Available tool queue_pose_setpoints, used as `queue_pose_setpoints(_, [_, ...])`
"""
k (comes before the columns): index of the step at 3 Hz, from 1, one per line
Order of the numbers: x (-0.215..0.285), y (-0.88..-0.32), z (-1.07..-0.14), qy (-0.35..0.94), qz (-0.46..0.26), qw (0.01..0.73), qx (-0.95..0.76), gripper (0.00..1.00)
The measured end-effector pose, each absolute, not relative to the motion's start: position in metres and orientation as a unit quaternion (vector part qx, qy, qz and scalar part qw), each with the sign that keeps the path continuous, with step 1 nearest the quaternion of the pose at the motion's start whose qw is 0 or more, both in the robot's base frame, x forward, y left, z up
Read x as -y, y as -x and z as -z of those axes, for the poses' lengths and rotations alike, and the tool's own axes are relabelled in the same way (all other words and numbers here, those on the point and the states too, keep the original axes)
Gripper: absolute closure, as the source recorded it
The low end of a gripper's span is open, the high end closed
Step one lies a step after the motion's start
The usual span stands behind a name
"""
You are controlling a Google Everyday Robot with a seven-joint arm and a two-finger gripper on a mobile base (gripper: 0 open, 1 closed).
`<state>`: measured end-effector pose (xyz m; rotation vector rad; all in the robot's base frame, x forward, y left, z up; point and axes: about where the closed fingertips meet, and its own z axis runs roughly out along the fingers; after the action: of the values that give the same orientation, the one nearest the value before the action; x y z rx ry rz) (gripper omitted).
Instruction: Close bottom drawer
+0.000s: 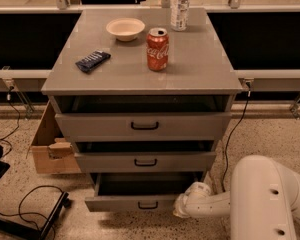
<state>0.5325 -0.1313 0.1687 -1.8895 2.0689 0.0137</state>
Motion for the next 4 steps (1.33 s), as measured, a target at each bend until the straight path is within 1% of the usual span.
queue_pose_setpoints(1, [0.131,-0.532,-0.168,0.665,-0.006,0.169,-0.728,0.05])
queue_pose_setpoints(2, [0.13,-0.531,-0.167,0.665,-0.006,0.168,-0.728,0.0])
queue_pose_setpoints(3, [0.13,-0.531,-0.167,0.665,-0.006,0.168,-0.728,0.0])
queue_pose_setpoints(4, [0.134,-0.521,-0.183,0.675,-0.006,0.144,-0.723,0.0])
